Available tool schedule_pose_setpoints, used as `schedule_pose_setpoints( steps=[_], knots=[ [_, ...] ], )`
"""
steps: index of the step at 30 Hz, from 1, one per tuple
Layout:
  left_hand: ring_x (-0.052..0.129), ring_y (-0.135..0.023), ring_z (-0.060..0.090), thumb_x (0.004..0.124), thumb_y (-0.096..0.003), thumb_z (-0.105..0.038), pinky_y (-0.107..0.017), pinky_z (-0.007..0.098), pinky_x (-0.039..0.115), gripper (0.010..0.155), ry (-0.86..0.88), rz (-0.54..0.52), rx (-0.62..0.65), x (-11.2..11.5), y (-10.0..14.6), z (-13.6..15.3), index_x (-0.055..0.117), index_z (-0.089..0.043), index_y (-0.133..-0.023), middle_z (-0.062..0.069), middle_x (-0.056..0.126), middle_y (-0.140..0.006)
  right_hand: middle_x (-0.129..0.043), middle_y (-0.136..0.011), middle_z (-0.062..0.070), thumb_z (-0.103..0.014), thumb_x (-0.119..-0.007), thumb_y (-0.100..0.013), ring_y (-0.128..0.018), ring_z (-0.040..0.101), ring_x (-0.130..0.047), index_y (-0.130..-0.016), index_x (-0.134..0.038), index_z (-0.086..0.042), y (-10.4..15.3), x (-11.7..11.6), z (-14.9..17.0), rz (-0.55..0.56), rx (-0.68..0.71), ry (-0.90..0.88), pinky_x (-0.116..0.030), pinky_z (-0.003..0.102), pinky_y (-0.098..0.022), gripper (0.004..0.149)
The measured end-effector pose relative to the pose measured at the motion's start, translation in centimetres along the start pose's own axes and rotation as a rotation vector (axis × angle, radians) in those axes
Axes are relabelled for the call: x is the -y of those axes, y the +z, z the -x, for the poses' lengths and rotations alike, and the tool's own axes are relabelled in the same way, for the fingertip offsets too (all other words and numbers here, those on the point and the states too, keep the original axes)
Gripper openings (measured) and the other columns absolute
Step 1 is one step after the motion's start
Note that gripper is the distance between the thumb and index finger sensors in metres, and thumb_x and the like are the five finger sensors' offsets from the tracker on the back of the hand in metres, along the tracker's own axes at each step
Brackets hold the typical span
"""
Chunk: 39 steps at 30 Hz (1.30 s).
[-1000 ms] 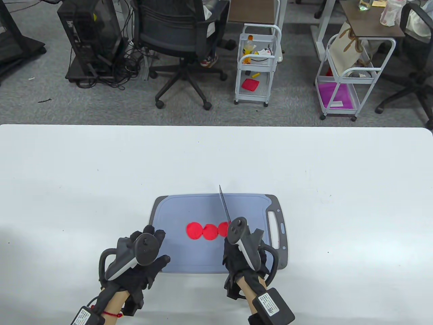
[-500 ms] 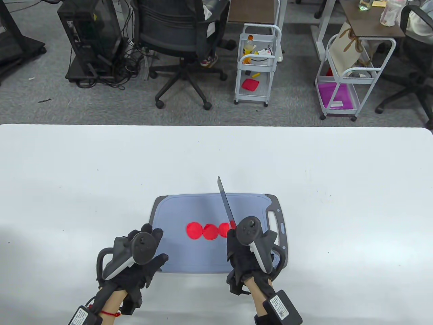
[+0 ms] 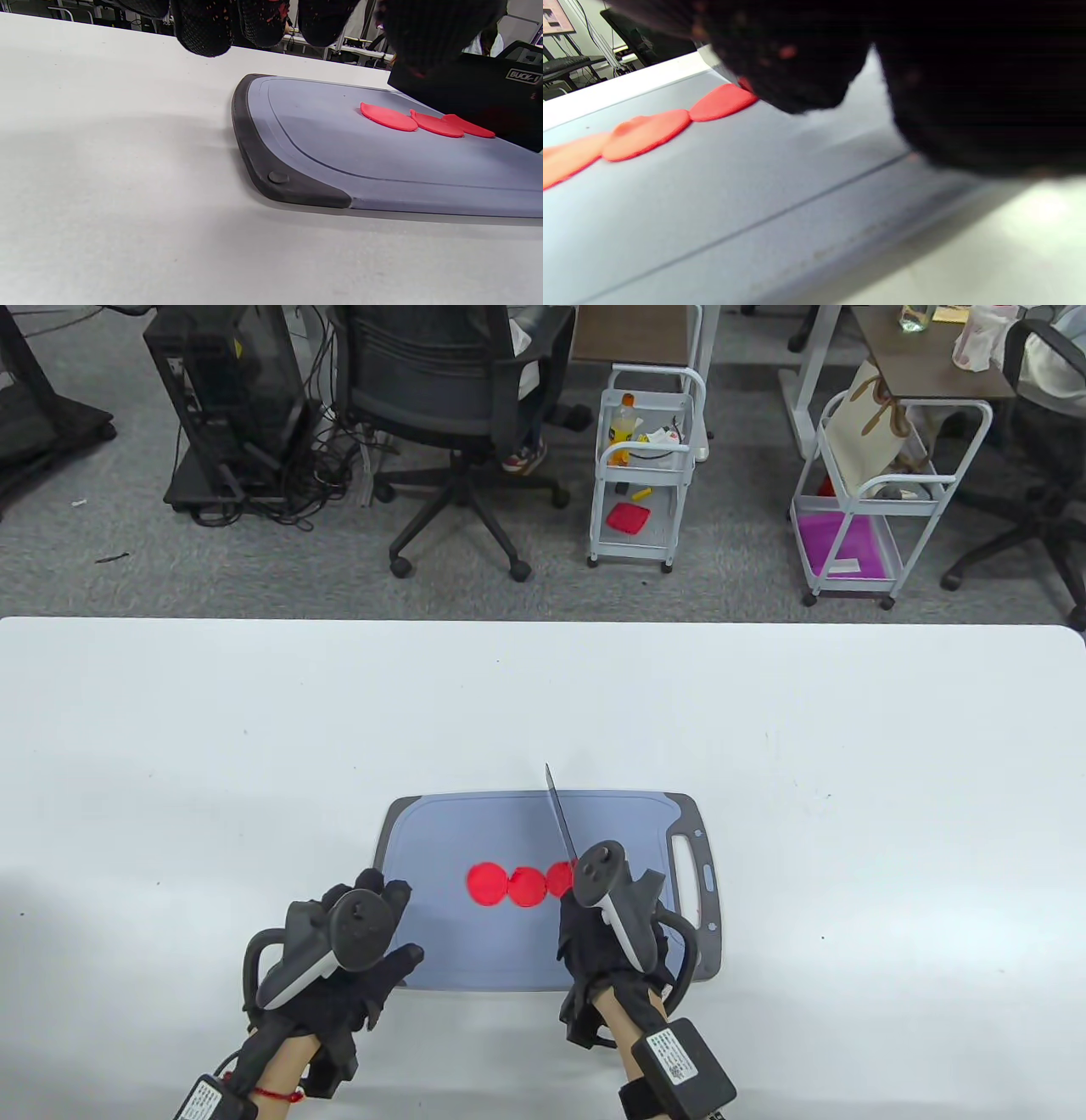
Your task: Chop plasticine discs into granules with repetitive downward strikes
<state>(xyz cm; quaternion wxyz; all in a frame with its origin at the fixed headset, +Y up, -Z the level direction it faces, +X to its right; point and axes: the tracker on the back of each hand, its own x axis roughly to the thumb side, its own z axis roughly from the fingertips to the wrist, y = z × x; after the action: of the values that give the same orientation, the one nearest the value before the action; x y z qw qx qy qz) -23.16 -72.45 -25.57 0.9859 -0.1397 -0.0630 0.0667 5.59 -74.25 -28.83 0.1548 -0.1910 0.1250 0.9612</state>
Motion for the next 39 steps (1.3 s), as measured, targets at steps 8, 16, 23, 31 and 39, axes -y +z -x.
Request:
schedule_pose_setpoints(
  steps=[8,16,23,31,39],
  knots=[
    [0.060,-0.110,0.046,0.065,-0.0428,-0.063,-0.075,0.066,0.046,0.078,-0.014,-0.003,0.001,-0.3,0.2,0.0,0.051,-0.033,-0.113,0.009,0.046,-0.127,-0.103,-0.030,-0.003,-0.053,-0.078,-0.047,0.001,0.029,-0.106,-0.075,-0.090,-0.015,-0.4,0.8,1.5,0.066,0.076,-0.074,-0.084,0.048,-0.004,0.049],
    [0.060,-0.110,0.047,0.066,-0.0428,-0.063,-0.075,0.067,0.047,0.078,-0.015,-0.026,0.016,-0.5,0.6,-0.5,0.051,-0.033,-0.113,0.009,0.046,-0.127,-0.103,-0.030,-0.002,-0.052,-0.078,-0.047,0.001,0.030,-0.107,-0.075,-0.090,-0.013,0.0,0.0,0.8,0.051,0.100,-0.050,-0.084,0.048,-0.003,0.049],
    [0.060,-0.110,0.046,0.066,-0.0428,-0.063,-0.075,0.066,0.047,0.078,-0.006,-0.021,0.015,-0.5,0.6,-0.6,0.051,-0.033,-0.113,0.009,0.047,-0.127,-0.101,-0.029,-0.005,-0.053,-0.074,-0.047,0.001,0.030,-0.106,-0.076,-0.085,-0.012,0.0,-0.3,-0.2,0.010,0.042,0.028,-0.084,0.049,-0.003,0.052],
    [0.060,-0.110,0.047,0.066,-0.0429,-0.063,-0.075,0.067,0.046,0.078,-0.001,-0.018,0.002,-0.5,0.3,-0.2,0.051,-0.032,-0.113,0.009,0.046,-0.127,-0.101,-0.030,-0.005,-0.055,-0.071,-0.048,-0.002,0.030,-0.109,-0.079,-0.082,-0.011,-0.5,-0.5,-0.5,-0.036,0.030,0.028,-0.085,0.049,-0.005,0.055],
    [0.060,-0.110,0.047,0.066,-0.0428,-0.063,-0.075,0.067,0.047,0.078,-0.009,-0.022,0.003,-0.5,0.4,-0.2,0.051,-0.033,-0.113,0.009,0.046,-0.127,-0.102,-0.031,-0.004,-0.055,-0.071,-0.048,-0.001,0.029,-0.108,-0.078,-0.086,-0.012,1.0,0.6,0.2,0.070,0.073,-0.067,-0.084,0.048,-0.005,0.054]
  ],
)
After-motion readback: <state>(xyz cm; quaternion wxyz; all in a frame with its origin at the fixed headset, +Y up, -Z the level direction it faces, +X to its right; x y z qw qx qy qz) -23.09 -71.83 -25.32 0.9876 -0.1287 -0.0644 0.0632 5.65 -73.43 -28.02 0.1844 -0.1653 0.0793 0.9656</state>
